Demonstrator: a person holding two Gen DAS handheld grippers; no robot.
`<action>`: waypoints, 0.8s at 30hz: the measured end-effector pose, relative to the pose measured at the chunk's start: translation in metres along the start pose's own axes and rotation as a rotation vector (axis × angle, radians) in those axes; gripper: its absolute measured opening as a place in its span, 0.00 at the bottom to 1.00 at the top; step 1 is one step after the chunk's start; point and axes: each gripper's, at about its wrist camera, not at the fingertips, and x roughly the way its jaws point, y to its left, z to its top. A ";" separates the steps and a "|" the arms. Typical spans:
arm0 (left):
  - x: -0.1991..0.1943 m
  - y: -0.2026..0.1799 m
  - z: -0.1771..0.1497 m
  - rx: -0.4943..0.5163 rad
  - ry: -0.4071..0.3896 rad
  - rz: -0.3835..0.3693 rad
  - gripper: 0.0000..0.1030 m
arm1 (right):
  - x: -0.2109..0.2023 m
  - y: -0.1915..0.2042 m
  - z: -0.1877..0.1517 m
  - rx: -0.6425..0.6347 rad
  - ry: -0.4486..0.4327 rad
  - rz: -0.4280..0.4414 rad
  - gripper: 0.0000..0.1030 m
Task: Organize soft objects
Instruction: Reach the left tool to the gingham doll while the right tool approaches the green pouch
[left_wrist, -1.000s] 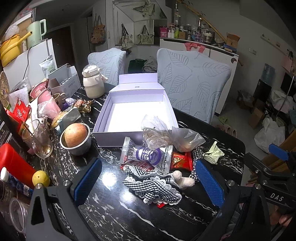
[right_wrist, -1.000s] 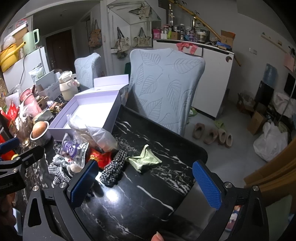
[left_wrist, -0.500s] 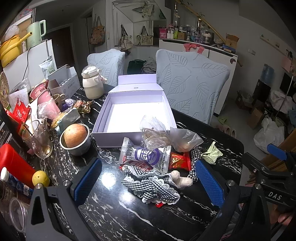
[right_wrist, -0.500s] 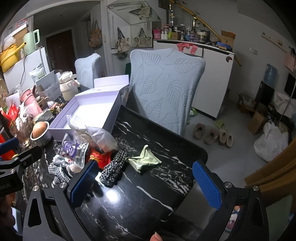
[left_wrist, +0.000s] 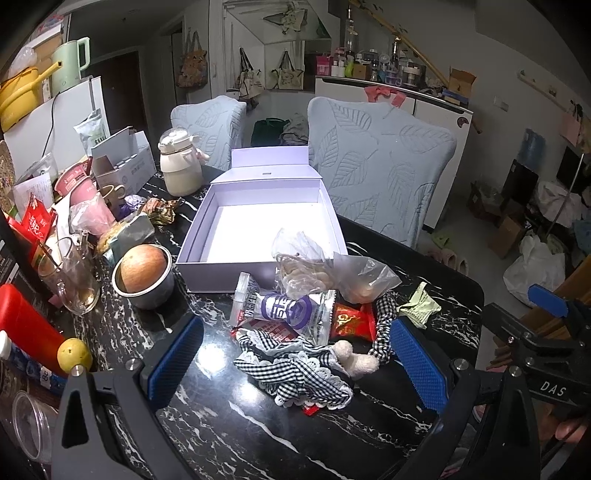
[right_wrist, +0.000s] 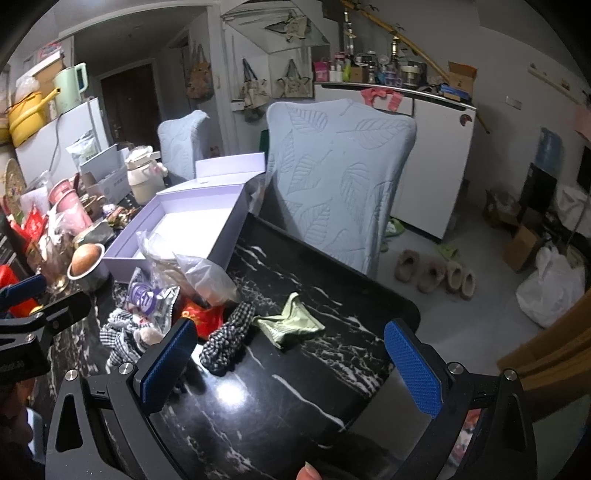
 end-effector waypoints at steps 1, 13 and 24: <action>0.000 -0.001 -0.001 0.000 0.000 -0.002 1.00 | 0.001 -0.001 0.000 0.000 0.002 0.007 1.00; 0.024 0.007 -0.023 -0.071 0.075 -0.035 1.00 | 0.012 -0.011 -0.010 0.003 0.036 0.085 1.00; 0.055 0.012 -0.036 -0.175 0.137 -0.016 1.00 | 0.036 -0.013 -0.021 -0.044 0.087 0.096 1.00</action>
